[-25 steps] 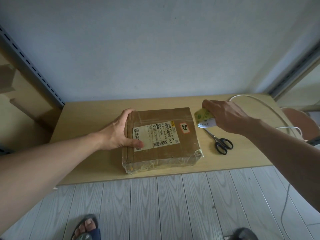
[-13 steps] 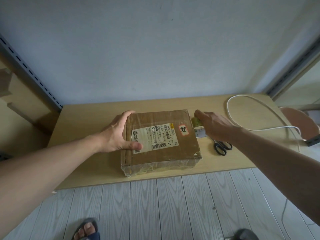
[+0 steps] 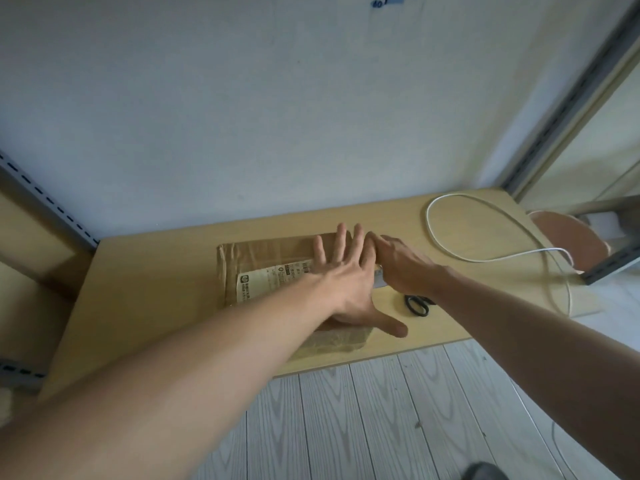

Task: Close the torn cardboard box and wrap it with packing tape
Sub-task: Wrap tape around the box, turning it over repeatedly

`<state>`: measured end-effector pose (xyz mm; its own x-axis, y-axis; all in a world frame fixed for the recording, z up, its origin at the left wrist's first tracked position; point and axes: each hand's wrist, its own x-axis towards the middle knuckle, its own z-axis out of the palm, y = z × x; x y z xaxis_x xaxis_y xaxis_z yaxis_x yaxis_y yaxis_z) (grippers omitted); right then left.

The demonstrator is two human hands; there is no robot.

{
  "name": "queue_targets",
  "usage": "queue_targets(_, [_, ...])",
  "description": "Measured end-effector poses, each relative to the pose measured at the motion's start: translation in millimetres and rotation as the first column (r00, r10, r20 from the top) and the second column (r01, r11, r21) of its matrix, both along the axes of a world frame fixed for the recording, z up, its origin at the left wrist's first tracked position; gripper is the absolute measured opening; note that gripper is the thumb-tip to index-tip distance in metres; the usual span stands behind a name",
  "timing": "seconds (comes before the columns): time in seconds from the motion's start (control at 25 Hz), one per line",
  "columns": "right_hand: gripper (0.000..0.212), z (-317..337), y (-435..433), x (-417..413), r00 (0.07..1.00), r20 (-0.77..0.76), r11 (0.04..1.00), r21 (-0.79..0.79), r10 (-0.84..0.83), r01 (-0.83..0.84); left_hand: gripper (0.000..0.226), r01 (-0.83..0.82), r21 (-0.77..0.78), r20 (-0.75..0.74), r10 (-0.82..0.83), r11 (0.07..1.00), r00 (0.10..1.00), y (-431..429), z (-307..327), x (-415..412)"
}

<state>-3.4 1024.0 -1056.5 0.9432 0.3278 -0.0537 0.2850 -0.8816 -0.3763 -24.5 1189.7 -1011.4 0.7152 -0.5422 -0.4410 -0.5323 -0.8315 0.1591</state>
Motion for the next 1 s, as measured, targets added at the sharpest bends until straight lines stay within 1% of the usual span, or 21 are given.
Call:
queue_targets(0.08, [0.04, 1, 1, -3, 1.0, -0.003, 0.999, -0.049, -0.006, 0.006, 0.163, -0.063, 0.045, -0.049, 0.065, 0.997, 0.997, -2, 9, 15])
queue_targets(0.16, [0.046, 0, 2, -9, 0.999, -0.032, 0.996, -0.089, -0.029, 0.026, 0.158, -0.079, 0.086, -0.07, 0.085, 0.993, 0.994, 4, 13, 20])
queue_targets(0.2, [0.044, 1, 1, -15, 0.998, -0.049, 0.996, -0.082, -0.043, 0.039, 0.152, -0.104, 0.089, -0.038, 0.108, 0.991, 0.993, 4, 10, 20])
queue_targets(0.24, [0.038, 1, 0, -20, 0.997, -0.057, 0.997, -0.058, -0.055, 0.051, 0.143, -0.178, 0.069, 0.013, 0.177, 0.982, 0.984, 4, 6, 19])
queue_targets(0.32, [0.027, 2, -1, -25, 0.991, -0.052, 0.993, 0.011, -0.119, 0.12, 0.125, -0.38, 0.004, 0.074, 0.378, 0.925, 0.923, 5, 1, 20])
queue_targets(0.36, [0.026, 3, -2, -25, 0.981, -0.052, 0.982, 0.039, -0.185, 0.187, 0.117, -0.427, -0.012, 0.076, 0.427, 0.904, 0.901, 4, 1, 21])
queue_targets(0.44, [0.027, 2, -8, -27, 0.925, -0.097, 0.92, 0.105, -0.368, 0.377, 0.104, -0.409, -0.037, 0.092, 0.41, 0.912, 0.907, 4, 1, 20])
queue_targets(0.48, [0.027, 0, -9, -30, 0.88, -0.155, 0.872, 0.14, -0.449, 0.469, 0.1, -0.386, -0.053, 0.096, 0.389, 0.921, 0.916, 5, 1, 17])
queue_targets(0.52, [0.027, -3, -8, -34, 0.843, -0.224, 0.831, 0.172, -0.49, 0.529, 0.097, -0.368, -0.077, 0.096, 0.374, 0.927, 0.922, 7, 1, 14])
queue_targets(0.56, [0.027, -4, -5, -38, 0.819, -0.295, 0.796, 0.227, -0.493, 0.561, 0.094, -0.358, -0.116, 0.092, 0.369, 0.926, 0.925, 10, 1, 11])
queue_targets(0.6, [0.024, -4, 1, -41, 0.813, -0.34, 0.763, 0.305, -0.473, 0.571, 0.091, -0.355, -0.17, 0.081, 0.373, 0.919, 0.924, 14, 3, 11])
queue_targets(0.64, [0.02, 0, 6, -44, 0.818, -0.347, 0.729, 0.38, -0.458, 0.57, 0.088, -0.358, -0.236, 0.063, 0.382, 0.903, 0.922, 19, 7, 11])
queue_targets(0.68, [0.02, 8, 11, -45, 0.833, -0.31, 0.71, 0.436, -0.459, 0.553, 0.086, -0.358, -0.309, 0.043, 0.389, 0.881, 0.92, 24, 13, 13])
queue_targets(0.72, [0.023, 18, 14, -43, 0.856, -0.231, 0.713, 0.478, -0.462, 0.514, 0.085, -0.354, -0.381, 0.024, 0.392, 0.854, 0.92, 31, 20, 15])
queue_targets(0.76, [0.027, 30, 15, -40, 0.886, -0.121, 0.756, 0.477, -0.448, 0.448, 0.087, -0.354, -0.452, 0.001, 0.397, 0.819, 0.918, 39, 28, 16])
queue_targets(0.8, [0.029, 44, 16, -37, 0.914, -0.018, 0.815, 0.444, -0.406, 0.371, 0.088, -0.365, -0.519, -0.038, 0.405, 0.773, 0.913, 48, 34, 18])
queue_targets(0.84, [0.029, 57, 19, -34, 0.931, 0.054, 0.856, 0.413, -0.362, 0.309, 0.088, -0.38, -0.579, -0.092, 0.406, 0.721, 0.909, 58, 39, 20])
queue_targets(0.88, [0.028, 69, 22, -31, 0.937, 0.093, 0.873, 0.404, -0.337, 0.274, 0.085, -0.403, -0.631, -0.165, 0.393, 0.662, 0.905, 70, 42, 21])
queue_targets(0.92, [0.029, 79, 25, -29, 0.935, 0.111, 0.87, 0.417, -0.336, 0.264, 0.081, -0.43, -0.676, -0.252, 0.36, 0.598, 0.898, 80, 44, 21])
queue_targets(1.0, [0.028, 95, 41, -25, 0.925, 0.117, 0.838, 0.475, -0.363, 0.269, 0.072, -0.51, -0.733, -0.412, 0.303, 0.45, 0.859, 102, 48, 20])
